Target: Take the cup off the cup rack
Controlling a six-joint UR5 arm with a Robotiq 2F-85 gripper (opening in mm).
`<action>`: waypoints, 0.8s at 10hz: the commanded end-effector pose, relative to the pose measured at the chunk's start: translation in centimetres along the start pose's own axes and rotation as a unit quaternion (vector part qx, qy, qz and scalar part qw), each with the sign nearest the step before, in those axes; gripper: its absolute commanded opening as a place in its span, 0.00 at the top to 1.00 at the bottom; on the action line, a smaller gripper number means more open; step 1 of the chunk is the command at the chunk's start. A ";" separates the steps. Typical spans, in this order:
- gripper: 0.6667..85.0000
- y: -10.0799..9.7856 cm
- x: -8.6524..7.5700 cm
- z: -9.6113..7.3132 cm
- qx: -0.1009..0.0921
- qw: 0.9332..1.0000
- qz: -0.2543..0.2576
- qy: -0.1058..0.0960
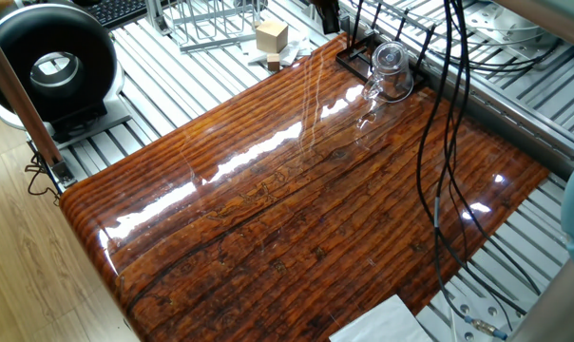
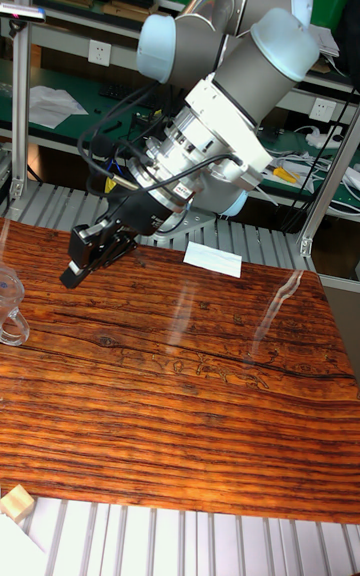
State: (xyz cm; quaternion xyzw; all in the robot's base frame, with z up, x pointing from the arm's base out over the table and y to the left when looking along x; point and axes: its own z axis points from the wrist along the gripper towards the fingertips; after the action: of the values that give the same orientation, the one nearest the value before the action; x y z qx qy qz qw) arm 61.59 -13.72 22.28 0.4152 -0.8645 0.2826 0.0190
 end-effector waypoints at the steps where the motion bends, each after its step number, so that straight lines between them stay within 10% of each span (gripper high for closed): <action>1: 1.00 -0.8 -0.3 0.0 0.013 1.000 0.003 -0.008; 8: 1.00 3.9 2.3 0.1 0.029 0.998 0.035 -0.031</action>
State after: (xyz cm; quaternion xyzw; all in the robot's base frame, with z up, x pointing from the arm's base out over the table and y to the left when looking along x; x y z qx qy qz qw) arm 58.76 -13.72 21.60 0.3992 -0.8667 0.2985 -0.0187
